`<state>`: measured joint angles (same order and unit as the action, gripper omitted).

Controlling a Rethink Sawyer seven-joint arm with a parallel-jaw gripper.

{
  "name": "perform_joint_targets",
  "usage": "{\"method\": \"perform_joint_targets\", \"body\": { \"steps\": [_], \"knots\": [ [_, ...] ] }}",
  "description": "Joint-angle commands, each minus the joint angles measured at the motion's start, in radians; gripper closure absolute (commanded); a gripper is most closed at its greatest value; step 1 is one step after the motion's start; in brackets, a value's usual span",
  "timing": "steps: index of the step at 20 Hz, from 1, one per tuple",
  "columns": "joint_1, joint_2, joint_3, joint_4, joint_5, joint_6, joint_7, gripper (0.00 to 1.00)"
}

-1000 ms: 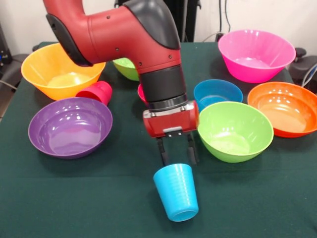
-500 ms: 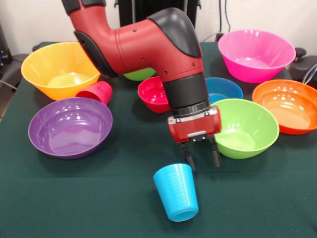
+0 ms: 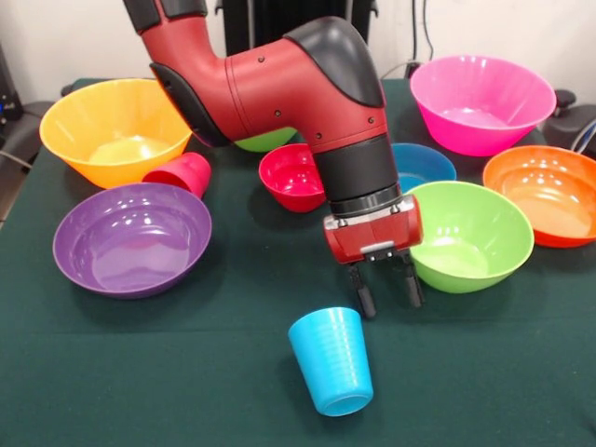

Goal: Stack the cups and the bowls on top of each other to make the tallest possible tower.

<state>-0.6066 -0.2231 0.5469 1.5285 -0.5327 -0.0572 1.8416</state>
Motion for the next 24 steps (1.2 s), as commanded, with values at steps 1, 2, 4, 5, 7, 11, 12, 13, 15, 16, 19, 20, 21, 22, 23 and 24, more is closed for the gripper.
{"method": "perform_joint_targets", "body": {
  "steps": [1,2,4,5,7,11,12,13,15,16,19,20,21,22,23,24],
  "knots": [
    [-0.001,0.004,-0.042,0.034,-0.023,-0.015,0.1,0.0],
    [-0.008,0.006,-0.036,0.031,-0.026,-0.005,0.091,0.0],
    [-0.012,0.01,-0.038,0.032,-0.027,0.006,0.086,0.0],
    [-0.012,0.011,-0.04,0.03,-0.028,0.007,0.085,0.0],
    [-0.012,0.006,-0.044,0.032,-0.026,0.015,0.083,0.0],
    [-0.013,-0.003,-0.046,0.023,-0.021,0.034,0.076,0.0],
    [-0.014,-0.011,-0.044,0.024,-0.02,0.036,0.075,0.0],
    [-0.014,-0.01,-0.044,0.02,-0.021,0.037,0.073,0.0],
    [-0.013,-0.01,-0.041,0.007,-0.017,0.049,0.067,0.0],
    [-0.014,-0.014,-0.037,0.005,-0.015,0.056,0.065,0.0],
    [-0.006,-0.019,-0.041,0.002,-0.009,0.06,0.068,0.0],
    [-0.002,-0.024,-0.044,0.003,-0.007,0.061,0.07,0.0],
    [0.001,-0.027,-0.047,0.001,-0.005,0.064,0.07,0.0],
    [0.009,-0.042,-0.062,0.01,-0.003,0.064,0.075,0.0],
    [0.01,-0.045,-0.066,0.011,0.0,0.07,0.076,0.0],
    [0.012,-0.052,-0.073,0.014,0.005,0.079,0.078,0.0]
  ]
}}
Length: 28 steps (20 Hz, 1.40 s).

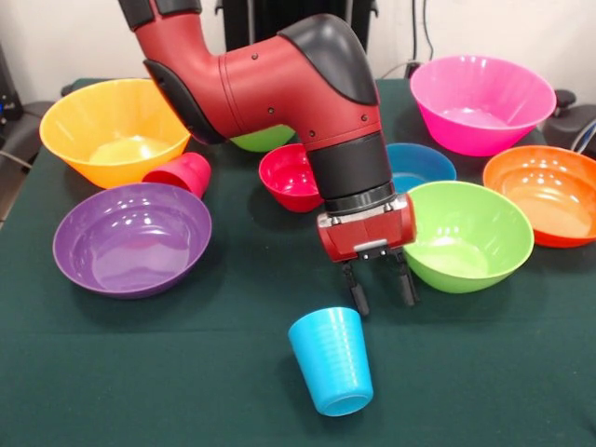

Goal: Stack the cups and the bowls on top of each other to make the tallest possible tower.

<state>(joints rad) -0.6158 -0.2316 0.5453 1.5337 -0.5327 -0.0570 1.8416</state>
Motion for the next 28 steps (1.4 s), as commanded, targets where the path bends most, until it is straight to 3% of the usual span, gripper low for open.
{"method": "perform_joint_targets", "body": {
  "steps": [1,17,28],
  "knots": [
    [0.021,-0.044,-0.073,0.006,0.003,0.08,0.075,0.0],
    [-0.014,-0.049,-0.054,-0.011,-0.017,0.124,0.028,0.0],
    [0.013,0.034,-0.1,-0.092,-0.052,0.024,0.038,0.0]
  ]
}}
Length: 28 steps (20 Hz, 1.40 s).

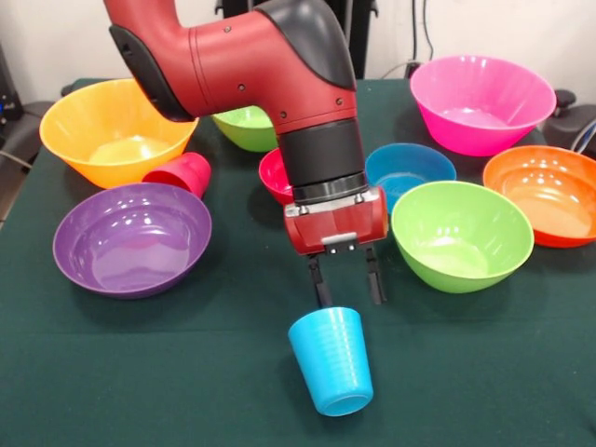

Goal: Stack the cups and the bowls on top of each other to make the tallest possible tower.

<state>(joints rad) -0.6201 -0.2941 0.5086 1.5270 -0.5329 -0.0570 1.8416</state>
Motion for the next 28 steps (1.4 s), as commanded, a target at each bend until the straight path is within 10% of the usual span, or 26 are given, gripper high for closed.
{"method": "perform_joint_targets", "body": {
  "steps": [1,28],
  "knots": [
    [0.02,0.102,-0.067,-0.091,-0.052,0.018,0.04,0.0],
    [0.048,0.049,-0.035,-0.06,0.001,0.034,0.074,0.0]
  ]
}}
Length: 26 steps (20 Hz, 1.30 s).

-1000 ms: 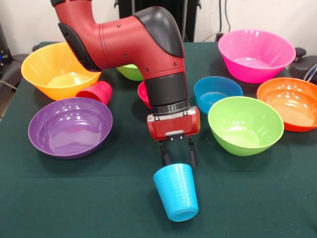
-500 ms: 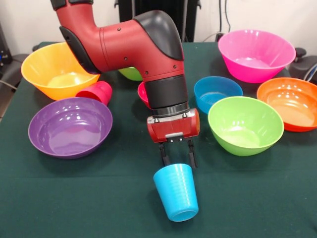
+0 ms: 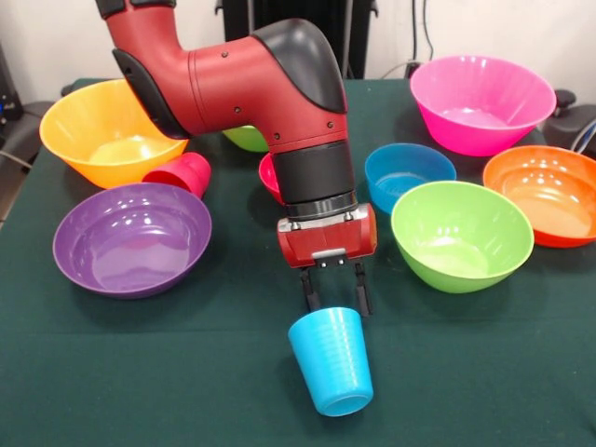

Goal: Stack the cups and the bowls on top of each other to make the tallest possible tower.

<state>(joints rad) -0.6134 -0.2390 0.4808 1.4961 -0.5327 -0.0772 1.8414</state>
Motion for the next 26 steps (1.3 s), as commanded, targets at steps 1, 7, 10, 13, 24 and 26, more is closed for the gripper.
{"method": "perform_joint_targets", "body": {
  "steps": [1,7,10,13,24,26],
  "knots": [
    [0.041,-0.001,-0.004,-0.033,0.002,0.055,0.073,0.0],
    [0.052,0.041,0.013,-0.075,-0.006,0.032,0.069,0.0],
    [0.056,0.079,0.023,-0.116,-0.018,0.015,0.061,0.0],
    [0.064,0.094,0.019,-0.135,-0.019,0.006,0.063,0.0],
    [0.051,0.093,0.032,-0.153,-0.03,0.02,0.045,0.0],
    [0.05,0.093,0.033,-0.154,-0.029,0.024,0.044,0.0]
  ]
}}
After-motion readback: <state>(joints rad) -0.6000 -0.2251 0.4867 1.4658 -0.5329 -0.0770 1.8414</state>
